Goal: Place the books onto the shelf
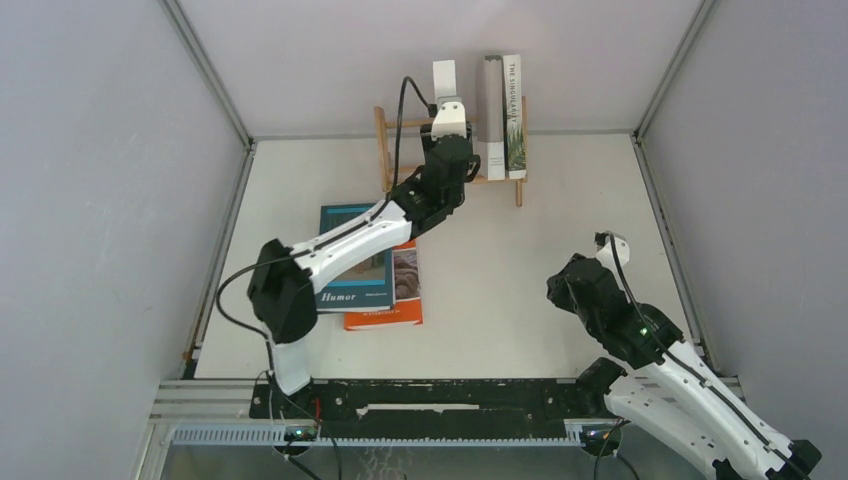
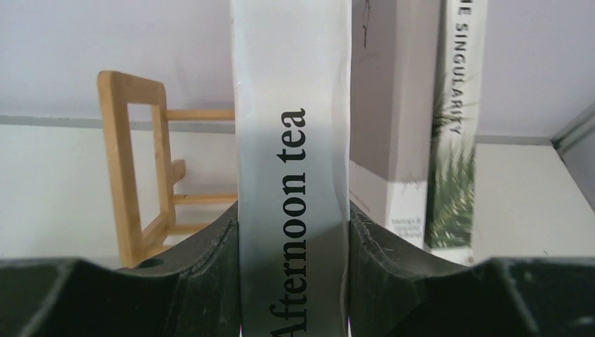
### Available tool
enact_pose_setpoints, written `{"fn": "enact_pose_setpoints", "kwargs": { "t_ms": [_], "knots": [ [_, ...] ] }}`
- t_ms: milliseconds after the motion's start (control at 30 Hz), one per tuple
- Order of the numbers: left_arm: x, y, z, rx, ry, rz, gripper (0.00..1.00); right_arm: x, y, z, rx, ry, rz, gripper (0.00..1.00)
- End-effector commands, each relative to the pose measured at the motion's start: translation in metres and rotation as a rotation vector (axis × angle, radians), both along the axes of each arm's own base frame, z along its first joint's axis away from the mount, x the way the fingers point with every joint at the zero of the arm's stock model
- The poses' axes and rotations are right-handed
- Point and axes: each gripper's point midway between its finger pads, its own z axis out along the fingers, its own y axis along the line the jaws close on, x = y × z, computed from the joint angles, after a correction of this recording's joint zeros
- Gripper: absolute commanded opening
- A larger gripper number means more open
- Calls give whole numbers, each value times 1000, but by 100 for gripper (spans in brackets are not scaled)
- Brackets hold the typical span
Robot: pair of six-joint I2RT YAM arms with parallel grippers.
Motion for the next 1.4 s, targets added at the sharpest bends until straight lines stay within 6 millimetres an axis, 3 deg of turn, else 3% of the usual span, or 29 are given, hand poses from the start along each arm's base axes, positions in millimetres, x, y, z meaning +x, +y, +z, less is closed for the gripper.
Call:
{"fn": "enact_pose_setpoints", "kwargs": {
  "t_ms": [0,200,433,1100,1367],
  "knots": [
    [44,-7,45,-121,-155,-4,0,14,4,20,41,-76,-12,28],
    [83,-20,24,-116,-175,-15,0,16,9,8,74,-70,-13,27],
    [109,-25,3,-131,-185,-34,0,13,6,-11,60,-43,-23,27],
    [131,-53,-55,-169,-166,-56,0,8,9,-35,93,-7,-26,26],
    [133,-60,-63,-179,-159,-58,0,6,9,-39,96,2,-29,26]
  ]
}}
